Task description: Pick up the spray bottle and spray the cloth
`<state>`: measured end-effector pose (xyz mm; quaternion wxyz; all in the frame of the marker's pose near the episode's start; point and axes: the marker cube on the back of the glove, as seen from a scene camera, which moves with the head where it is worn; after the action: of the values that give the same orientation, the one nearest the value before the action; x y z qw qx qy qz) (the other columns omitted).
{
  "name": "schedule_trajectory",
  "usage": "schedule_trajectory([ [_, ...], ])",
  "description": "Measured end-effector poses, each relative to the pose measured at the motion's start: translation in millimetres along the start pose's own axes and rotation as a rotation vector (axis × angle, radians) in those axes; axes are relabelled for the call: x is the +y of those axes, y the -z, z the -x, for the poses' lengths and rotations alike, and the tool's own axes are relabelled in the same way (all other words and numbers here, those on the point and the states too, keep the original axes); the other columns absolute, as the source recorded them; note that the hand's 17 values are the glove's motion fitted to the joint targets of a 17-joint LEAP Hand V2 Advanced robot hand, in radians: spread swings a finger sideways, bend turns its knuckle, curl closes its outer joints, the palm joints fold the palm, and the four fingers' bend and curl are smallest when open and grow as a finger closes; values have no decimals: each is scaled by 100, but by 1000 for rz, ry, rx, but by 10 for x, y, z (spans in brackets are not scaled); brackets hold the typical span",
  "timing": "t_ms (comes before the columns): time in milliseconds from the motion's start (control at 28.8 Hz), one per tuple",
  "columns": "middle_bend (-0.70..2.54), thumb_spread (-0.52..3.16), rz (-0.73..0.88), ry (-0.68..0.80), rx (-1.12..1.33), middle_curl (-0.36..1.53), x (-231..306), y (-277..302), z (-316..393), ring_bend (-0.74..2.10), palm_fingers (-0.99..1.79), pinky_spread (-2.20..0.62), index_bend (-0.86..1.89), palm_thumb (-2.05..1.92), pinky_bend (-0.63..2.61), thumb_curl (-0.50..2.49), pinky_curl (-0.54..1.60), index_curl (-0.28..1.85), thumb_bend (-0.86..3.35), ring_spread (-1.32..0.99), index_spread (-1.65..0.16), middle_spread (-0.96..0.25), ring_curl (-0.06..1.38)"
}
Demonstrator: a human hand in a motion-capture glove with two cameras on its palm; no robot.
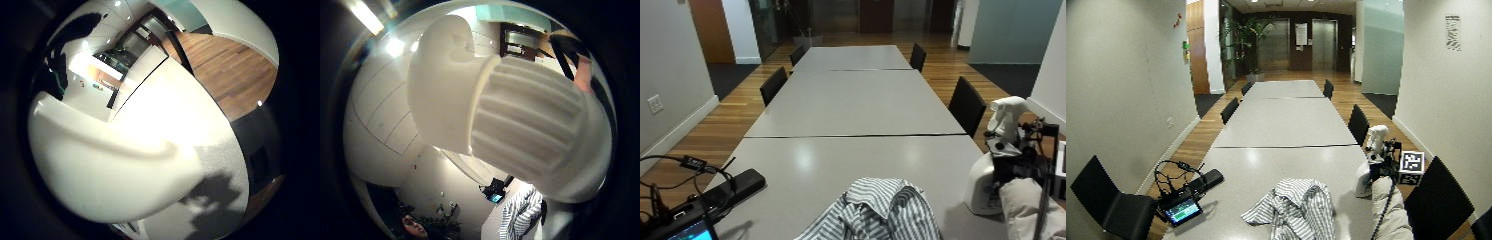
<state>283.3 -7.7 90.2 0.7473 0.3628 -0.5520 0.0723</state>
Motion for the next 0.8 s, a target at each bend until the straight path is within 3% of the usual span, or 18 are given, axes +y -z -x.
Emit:
schedule_trajectory([
  [277, 65, 49, -52, -81, -35, 49, 119, -60, -228, 56, 118, -21, 31, 99, 26, 57, 37, 50, 14, -17, -27, -11, 44],
  [381, 65, 47, -47, -60, 59, 50, 242, 94, -320, 56, 119, -22, 30, 100, 25, 58, 38, 51, 12, -17, -27, -11, 45],
  [485, 64, 44, -9, 86, 229, 50, 154, 16, -36, 57, 120, -23, 29, 101, 24, 60, 39, 52, 9, -17, -27, -11, 46],
  [659, 63, 41, 71, 458, 643, 51, -87, -448, 928, 57, 122, -24, 29, 104, 23, 62, 40, 53, 5, -17, -27, -11, 47],
  [797, 63, 38, 45, 647, 995, 52, -86, -622, 1404, 57, 123, -24, 28, 104, 23, 64, 41, 54, 2, -17, -26, -11, 48],
])
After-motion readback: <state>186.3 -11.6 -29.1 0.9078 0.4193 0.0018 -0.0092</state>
